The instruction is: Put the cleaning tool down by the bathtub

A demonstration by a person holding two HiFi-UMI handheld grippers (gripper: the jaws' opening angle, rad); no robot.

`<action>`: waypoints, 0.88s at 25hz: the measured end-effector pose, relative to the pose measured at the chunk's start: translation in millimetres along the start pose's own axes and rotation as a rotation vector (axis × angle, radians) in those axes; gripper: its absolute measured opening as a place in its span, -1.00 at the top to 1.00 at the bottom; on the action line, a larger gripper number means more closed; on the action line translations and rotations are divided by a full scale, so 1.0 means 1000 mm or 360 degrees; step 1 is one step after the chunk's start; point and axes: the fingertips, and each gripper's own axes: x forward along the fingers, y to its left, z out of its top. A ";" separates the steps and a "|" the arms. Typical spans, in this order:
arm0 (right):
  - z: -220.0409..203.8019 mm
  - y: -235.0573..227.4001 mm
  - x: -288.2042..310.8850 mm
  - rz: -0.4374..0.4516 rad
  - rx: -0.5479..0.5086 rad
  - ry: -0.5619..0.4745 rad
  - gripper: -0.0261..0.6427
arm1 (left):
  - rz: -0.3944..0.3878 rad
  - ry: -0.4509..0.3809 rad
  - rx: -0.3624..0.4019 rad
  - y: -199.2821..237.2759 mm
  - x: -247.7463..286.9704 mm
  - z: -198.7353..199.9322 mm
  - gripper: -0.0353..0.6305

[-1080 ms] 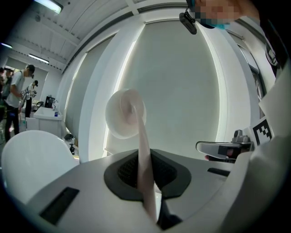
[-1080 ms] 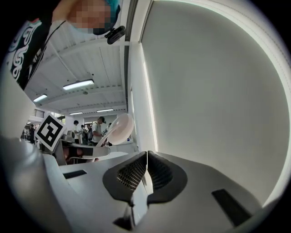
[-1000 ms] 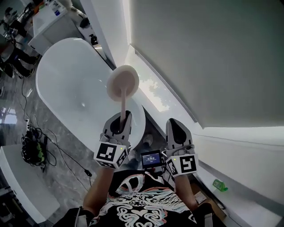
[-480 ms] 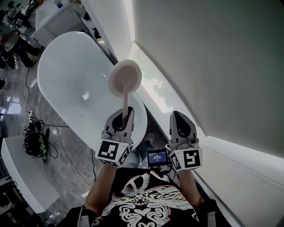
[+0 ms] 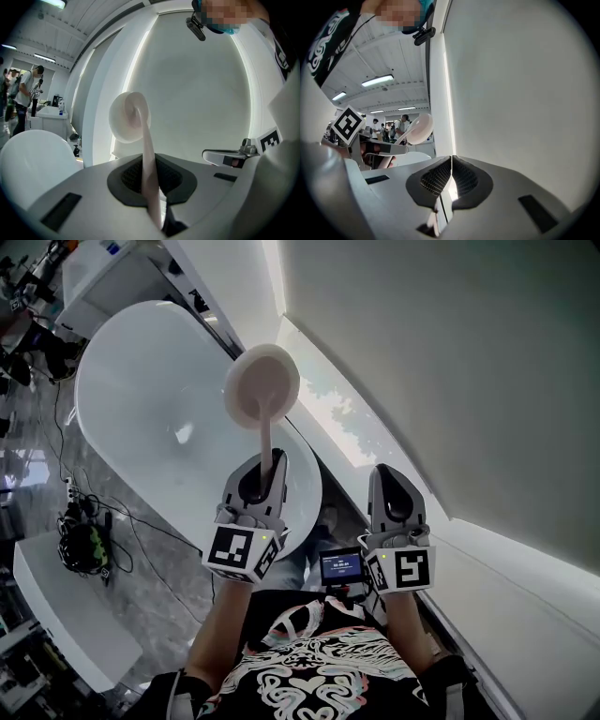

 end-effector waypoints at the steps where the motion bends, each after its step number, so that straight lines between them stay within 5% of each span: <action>1: -0.004 -0.001 0.002 -0.0009 -0.0002 0.0010 0.84 | -0.0001 0.0004 -0.0007 0.004 0.003 -0.003 0.79; 22: -0.090 -0.017 0.049 -0.0048 -0.0057 0.0227 0.84 | 0.0000 0.0120 -0.0198 0.040 0.059 -0.078 0.79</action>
